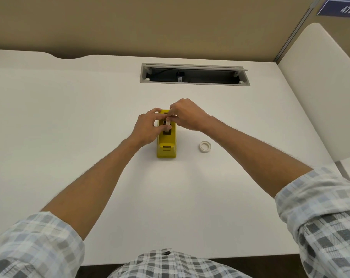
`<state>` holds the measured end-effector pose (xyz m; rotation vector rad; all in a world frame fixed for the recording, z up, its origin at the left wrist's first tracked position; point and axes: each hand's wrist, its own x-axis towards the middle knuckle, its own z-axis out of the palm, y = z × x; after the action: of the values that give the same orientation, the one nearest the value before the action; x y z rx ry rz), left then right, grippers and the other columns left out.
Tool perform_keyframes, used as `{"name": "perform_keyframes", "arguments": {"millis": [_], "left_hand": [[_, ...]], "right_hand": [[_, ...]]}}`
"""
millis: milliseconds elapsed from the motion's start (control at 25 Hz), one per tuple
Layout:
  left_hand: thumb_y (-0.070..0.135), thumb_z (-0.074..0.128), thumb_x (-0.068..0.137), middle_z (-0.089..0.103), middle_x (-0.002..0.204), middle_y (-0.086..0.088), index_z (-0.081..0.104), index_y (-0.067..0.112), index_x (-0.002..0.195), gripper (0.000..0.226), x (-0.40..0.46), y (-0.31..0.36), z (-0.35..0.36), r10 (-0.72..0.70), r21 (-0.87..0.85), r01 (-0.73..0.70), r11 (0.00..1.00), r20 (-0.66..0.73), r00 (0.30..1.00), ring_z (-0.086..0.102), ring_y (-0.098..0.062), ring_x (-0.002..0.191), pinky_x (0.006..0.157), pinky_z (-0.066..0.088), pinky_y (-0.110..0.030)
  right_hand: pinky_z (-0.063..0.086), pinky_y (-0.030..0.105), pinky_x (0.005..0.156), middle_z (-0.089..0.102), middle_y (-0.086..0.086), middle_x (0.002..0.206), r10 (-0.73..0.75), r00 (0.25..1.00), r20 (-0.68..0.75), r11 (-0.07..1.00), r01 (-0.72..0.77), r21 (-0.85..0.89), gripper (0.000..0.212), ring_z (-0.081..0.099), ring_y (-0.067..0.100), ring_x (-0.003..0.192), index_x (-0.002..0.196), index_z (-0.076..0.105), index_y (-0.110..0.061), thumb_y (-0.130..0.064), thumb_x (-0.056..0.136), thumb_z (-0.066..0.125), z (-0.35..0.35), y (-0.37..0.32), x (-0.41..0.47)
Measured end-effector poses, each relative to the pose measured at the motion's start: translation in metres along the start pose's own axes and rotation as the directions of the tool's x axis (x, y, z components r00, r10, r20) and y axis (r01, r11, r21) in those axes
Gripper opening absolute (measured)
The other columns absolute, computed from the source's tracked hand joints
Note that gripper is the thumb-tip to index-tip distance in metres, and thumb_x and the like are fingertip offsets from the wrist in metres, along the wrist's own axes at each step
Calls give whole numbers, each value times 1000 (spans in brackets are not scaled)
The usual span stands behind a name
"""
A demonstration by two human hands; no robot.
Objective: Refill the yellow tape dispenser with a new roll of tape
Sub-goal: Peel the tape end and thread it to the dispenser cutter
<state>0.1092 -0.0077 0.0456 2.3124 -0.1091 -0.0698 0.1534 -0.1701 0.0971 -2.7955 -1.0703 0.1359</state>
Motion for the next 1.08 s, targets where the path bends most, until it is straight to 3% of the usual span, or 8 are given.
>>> {"name": "perform_keyframes", "arguments": {"millis": [120, 600, 1080], "left_hand": [[37, 70, 84, 52, 141, -3, 68, 29, 120, 37, 0, 1, -1, -7, 19, 7, 1000, 18, 1000, 48, -28, 127, 107, 36, -49], [34, 69, 86, 50, 142, -4, 68, 30, 119, 34, 0, -1, -2, 6, 6, -7, 1000, 37, 999, 48, -29, 126, 107, 38, -48], [33, 69, 86, 49, 144, -4, 67, 30, 120, 34, 2, -2, -1, 0, -1, 0, 1000, 33, 999, 46, -30, 129, 106, 39, -49]], "right_hand": [[41, 23, 74, 73, 6, 106, 12, 1000, -14, 1000, -12, 16, 30, 65, 22, 93, 114, 73, -13, -29, 100, 52, 3, -1, 0], [38, 21, 72, 72, 5, 103, -97, 995, -5, 995, 96, -33, 27, 65, 19, 90, 114, 73, -15, -26, 99, 54, 4, 6, -8], [51, 26, 83, 72, 6, 108, -135, 991, 12, 988, 136, -73, 29, 67, 19, 93, 117, 71, -12, -24, 101, 50, 3, 4, -8]]}}
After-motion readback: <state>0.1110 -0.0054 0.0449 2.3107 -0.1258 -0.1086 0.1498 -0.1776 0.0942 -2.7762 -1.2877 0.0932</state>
